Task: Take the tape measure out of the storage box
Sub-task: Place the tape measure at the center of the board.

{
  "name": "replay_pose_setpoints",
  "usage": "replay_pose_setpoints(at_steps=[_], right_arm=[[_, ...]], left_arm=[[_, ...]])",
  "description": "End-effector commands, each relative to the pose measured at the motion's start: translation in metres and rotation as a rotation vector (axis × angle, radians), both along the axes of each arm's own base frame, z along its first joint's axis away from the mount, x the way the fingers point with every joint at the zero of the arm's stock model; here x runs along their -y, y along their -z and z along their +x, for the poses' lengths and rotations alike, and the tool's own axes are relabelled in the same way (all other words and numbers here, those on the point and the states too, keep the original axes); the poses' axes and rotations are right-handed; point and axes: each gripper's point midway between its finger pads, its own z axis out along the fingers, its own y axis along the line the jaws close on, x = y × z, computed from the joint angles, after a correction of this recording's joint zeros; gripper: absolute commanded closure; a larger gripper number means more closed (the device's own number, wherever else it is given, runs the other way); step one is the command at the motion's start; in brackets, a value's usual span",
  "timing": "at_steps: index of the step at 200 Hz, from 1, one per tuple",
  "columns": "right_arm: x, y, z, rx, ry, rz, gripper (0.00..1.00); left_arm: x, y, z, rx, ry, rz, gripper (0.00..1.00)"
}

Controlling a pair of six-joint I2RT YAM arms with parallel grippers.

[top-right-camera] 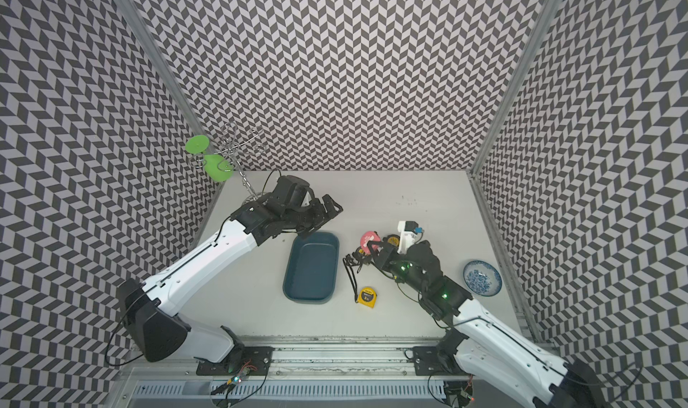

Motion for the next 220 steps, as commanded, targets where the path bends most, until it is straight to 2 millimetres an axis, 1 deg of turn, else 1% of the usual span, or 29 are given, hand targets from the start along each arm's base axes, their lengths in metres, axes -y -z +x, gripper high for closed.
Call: replay_pose_setpoints(at_steps=[1,30,62,82,86,88,90,106,127,166,191,220], right_arm=[[0.016,0.016,-0.013,-0.08,0.039,0.02,0.9],[0.032,0.041,-0.03,-0.159,0.067,0.031,0.9],[0.042,0.078,-0.05,-0.278,0.079,0.05,0.91],[0.046,0.094,-0.059,-0.32,0.088,0.075,0.91],[0.047,0.094,-0.06,-0.324,0.093,0.085,0.91],[0.049,0.105,-0.062,-0.344,0.098,0.073,0.91],[0.05,0.111,-0.063,-0.355,0.102,0.069,0.91],[0.054,0.128,-0.069,-0.399,0.115,0.073,0.91],[0.057,0.143,-0.074,-0.44,0.132,0.082,0.91],[0.063,0.16,-0.079,-0.489,0.162,0.061,0.91],[0.063,0.174,-0.086,-0.548,0.153,0.037,0.89],[0.061,0.181,-0.094,-0.602,0.115,-0.019,0.89]], left_arm=[[-0.011,0.008,-0.002,0.03,0.044,0.077,0.0],[-0.017,0.014,-0.007,0.026,0.054,0.089,0.0],[-0.021,0.018,-0.016,0.018,0.056,0.077,0.0],[-0.024,0.019,-0.021,0.014,0.05,0.071,0.0],[-0.025,0.02,-0.022,0.013,0.049,0.07,0.0],[-0.026,0.02,-0.023,0.013,0.049,0.072,0.0],[-0.026,0.02,-0.023,0.014,0.05,0.071,0.0],[-0.029,0.02,-0.027,0.014,0.048,0.069,0.0],[-0.032,0.02,-0.03,0.019,0.045,0.07,0.0],[-0.037,0.021,-0.036,0.019,0.046,0.074,0.0],[-0.038,0.021,-0.038,0.02,0.053,0.079,0.0],[-0.04,0.02,-0.04,0.026,0.054,0.086,0.0]])
